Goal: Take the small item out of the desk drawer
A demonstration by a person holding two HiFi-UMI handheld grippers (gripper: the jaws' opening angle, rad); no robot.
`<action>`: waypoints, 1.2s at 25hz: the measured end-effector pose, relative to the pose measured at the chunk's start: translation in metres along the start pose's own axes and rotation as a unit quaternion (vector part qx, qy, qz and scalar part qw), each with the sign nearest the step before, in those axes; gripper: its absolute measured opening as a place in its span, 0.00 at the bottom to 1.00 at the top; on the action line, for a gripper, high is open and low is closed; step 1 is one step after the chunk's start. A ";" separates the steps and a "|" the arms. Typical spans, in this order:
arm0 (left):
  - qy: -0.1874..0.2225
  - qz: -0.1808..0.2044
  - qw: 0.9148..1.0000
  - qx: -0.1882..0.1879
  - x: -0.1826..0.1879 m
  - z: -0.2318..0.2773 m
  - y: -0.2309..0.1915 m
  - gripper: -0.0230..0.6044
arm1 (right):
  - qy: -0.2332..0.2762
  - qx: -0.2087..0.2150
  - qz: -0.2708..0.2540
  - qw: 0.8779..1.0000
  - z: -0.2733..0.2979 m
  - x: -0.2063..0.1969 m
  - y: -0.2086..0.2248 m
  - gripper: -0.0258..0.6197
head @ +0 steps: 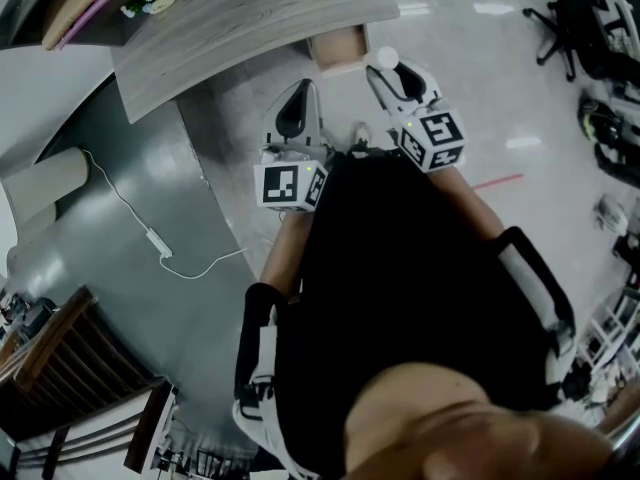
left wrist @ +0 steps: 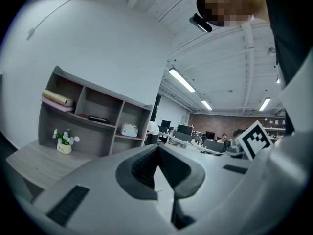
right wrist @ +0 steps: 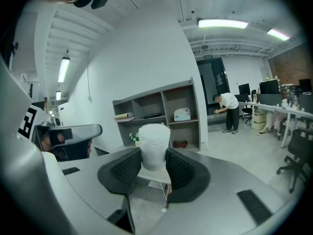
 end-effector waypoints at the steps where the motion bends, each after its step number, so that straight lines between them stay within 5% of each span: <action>1: 0.002 -0.001 1.000 0.002 0.000 -0.001 -0.001 0.03 | 0.004 0.001 0.002 1.000 -0.005 0.002 -0.003 0.28; 30: -0.002 0.000 1.000 -0.015 -0.004 0.005 0.006 0.03 | 0.011 0.017 -0.001 1.000 -0.023 0.001 -0.013 0.28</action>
Point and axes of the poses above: the fingertips, and each gripper's own axes: z forward along the fingers, y to its right, x out of its top, the point moved 4 cm from there along -z, backward along the fingers, and after that the axes turned 2 degrees about z, right-handed, at the moved point
